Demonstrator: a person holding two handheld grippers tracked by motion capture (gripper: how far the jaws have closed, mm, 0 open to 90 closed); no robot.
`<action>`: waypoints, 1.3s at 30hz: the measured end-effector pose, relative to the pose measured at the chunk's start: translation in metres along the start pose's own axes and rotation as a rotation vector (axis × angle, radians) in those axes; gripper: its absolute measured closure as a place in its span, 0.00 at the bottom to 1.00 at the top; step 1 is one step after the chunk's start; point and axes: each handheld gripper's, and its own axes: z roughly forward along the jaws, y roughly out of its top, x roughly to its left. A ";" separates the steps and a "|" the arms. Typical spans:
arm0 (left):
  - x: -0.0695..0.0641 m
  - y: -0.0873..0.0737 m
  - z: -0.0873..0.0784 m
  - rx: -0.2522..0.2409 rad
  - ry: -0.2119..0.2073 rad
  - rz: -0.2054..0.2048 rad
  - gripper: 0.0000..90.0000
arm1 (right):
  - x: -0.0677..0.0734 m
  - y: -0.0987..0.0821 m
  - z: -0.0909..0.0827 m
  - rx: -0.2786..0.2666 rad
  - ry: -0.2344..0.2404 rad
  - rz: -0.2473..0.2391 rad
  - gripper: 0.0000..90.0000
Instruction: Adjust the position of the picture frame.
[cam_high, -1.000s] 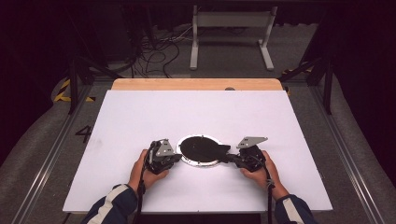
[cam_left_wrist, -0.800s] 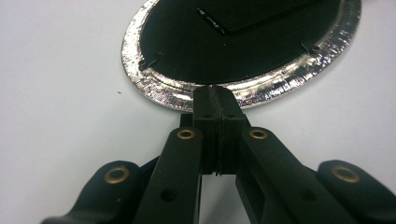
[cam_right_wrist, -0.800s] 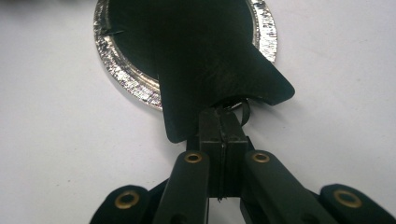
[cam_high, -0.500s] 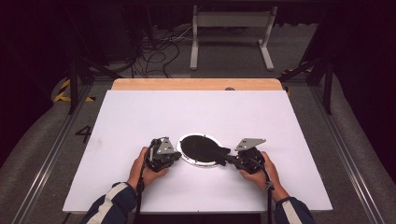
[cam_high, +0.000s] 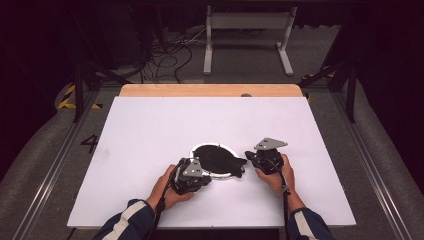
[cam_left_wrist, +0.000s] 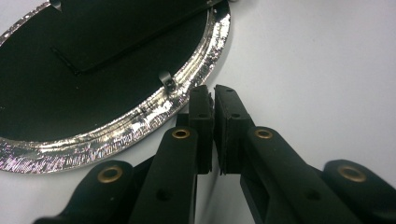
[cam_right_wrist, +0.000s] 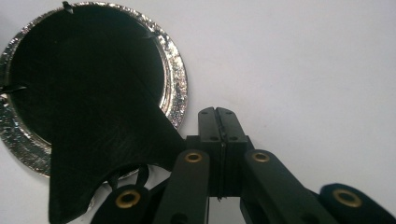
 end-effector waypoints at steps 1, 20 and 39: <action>0.001 -0.001 0.000 -0.007 0.007 -0.002 0.95 | 0.000 0.000 0.001 0.006 0.005 0.000 1.00; 0.015 -0.005 0.000 -0.029 0.115 -0.039 0.97 | 0.006 -0.007 -0.001 0.037 0.055 -0.027 1.00; 0.027 -0.009 -0.007 -0.010 0.114 -0.066 0.96 | 0.040 -0.020 -0.019 0.057 0.154 -0.106 1.00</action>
